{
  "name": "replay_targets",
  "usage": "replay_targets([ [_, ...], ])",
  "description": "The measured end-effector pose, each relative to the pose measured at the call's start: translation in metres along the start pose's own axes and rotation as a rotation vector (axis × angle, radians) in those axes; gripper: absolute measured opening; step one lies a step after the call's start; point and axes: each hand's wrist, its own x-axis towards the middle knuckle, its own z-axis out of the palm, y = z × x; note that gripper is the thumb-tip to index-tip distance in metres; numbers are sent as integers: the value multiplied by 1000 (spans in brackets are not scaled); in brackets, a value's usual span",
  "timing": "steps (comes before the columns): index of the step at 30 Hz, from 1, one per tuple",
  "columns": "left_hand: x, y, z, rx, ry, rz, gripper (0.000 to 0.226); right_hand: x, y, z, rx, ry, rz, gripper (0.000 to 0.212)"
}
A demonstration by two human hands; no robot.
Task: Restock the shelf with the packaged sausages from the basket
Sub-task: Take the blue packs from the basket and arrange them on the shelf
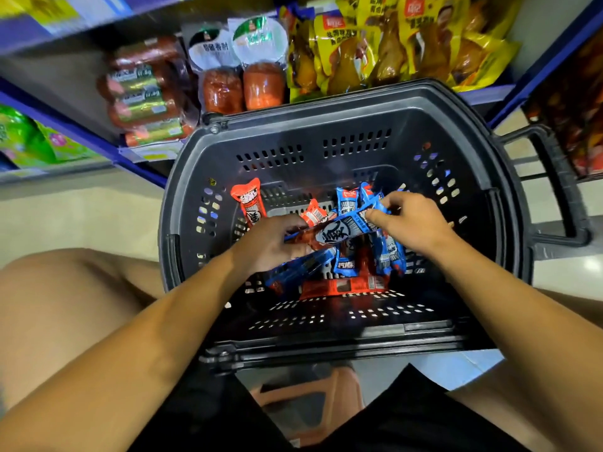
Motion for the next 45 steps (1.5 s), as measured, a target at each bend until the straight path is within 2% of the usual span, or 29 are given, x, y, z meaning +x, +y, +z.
replay_targets([
  [1,0,3,-6,33,-33,21,35,-1,-2,-3,-9,-29,-56,33],
  [3,2,8,-16,179,-89,73,40,-1,-4,-8,-124,-149,-234,59],
  [5,4,15,-24,309,-126,116,43,-6,-11,-8,-286,-302,-330,62],
  [7,7,23,-27,412,-112,185,34,-11,-11,-3,-396,-381,-298,60],
  [10,14,25,-23,592,95,350,31,-16,-10,3,-370,-385,-198,51],
  [12,22,25,-21,621,290,357,39,-11,0,8,-320,-350,-89,39],
  [14,30,22,-15,535,395,289,43,-5,15,12,-151,-289,89,34],
  [16,37,14,0,376,416,224,45,-3,30,16,80,-240,252,29],
  [20,54,3,47,105,328,52,43,-4,42,19,406,-208,459,11],
  [24,94,-17,92,-83,181,-183,54,-2,44,20,596,-168,547,7],
  [27,121,-26,115,-175,127,-353,52,-1,43,21,660,-139,614,6],
  [30,142,-30,129,-286,130,-426,48,1,43,23,719,-138,660,8],
  [34,159,-44,152,-302,125,-454,38,4,44,24,832,-147,706,12],
  [36,165,-46,160,-207,123,-459,41,4,46,24,848,-136,706,13],
  [41,176,-34,165,-196,124,-534,49,4,50,24,851,-132,684,3],
  [45,159,-38,152,-318,125,-504,39,3,45,24,829,-146,680,21],
])
